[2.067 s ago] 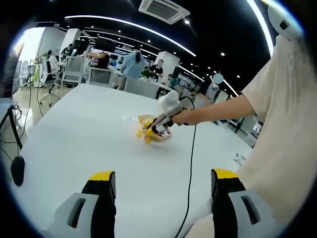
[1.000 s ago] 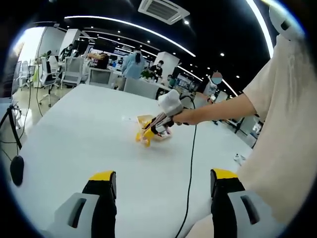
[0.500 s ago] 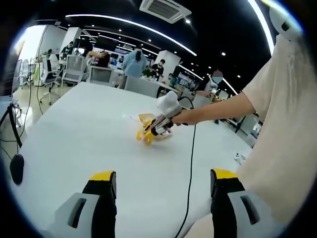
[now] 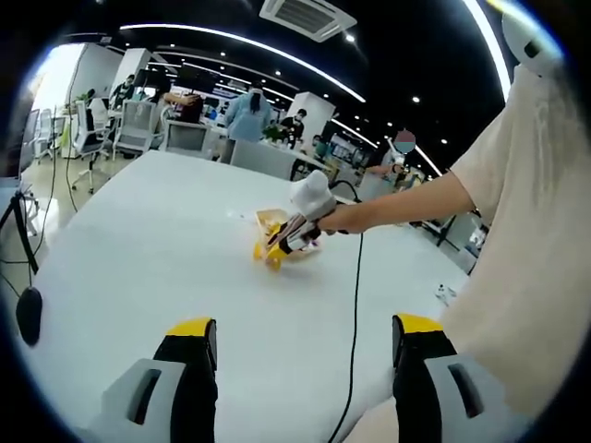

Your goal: Place the target food into the container with the food tongs after gripping and lifting it, then release it inside without dropping or visibly crushing the food.

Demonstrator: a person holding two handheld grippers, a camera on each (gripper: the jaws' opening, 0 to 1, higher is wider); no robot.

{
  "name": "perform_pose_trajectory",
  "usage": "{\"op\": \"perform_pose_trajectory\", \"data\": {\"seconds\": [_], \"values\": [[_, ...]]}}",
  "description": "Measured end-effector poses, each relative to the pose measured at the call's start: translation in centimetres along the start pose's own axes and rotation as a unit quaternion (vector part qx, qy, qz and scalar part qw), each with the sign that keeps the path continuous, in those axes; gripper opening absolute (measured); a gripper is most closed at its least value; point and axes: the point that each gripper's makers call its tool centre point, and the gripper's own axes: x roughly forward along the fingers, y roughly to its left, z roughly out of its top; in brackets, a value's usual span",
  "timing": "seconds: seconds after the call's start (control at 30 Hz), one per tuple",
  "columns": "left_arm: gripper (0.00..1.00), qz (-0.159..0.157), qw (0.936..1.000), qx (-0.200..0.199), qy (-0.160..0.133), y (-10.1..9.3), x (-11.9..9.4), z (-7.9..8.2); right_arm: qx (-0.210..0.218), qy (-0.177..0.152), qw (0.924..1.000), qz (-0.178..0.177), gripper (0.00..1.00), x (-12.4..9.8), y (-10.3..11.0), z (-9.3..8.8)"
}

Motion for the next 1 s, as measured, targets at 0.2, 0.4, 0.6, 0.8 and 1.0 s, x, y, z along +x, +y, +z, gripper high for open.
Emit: {"op": "perform_pose_trajectory", "data": {"seconds": [0.2,0.4,0.6,0.8,1.0], "values": [[0.77,0.003,1.0000,-0.003,0.001,0.25,-0.03,-0.15,0.000,0.000,1.0000,0.000,0.28,0.09,0.05,0.01],[0.77,0.001,1.0000,-0.001,0.000,0.25,0.17,0.10,0.001,0.001,1.0000,0.002,0.28,0.11,0.03,0.02],[0.77,-0.002,1.0000,0.000,-0.001,0.23,0.26,0.24,0.016,-0.003,0.9999,0.002,0.28,0.13,-0.13,-0.30],[0.77,-0.002,1.0000,0.001,-0.001,0.19,0.32,0.29,0.026,-0.010,0.9996,0.001,0.27,0.08,-0.04,-0.32],[0.77,-0.001,1.0000,0.002,-0.002,0.21,0.25,0.34,0.046,-0.013,0.9988,0.005,0.26,0.08,-0.17,-0.41]]}}
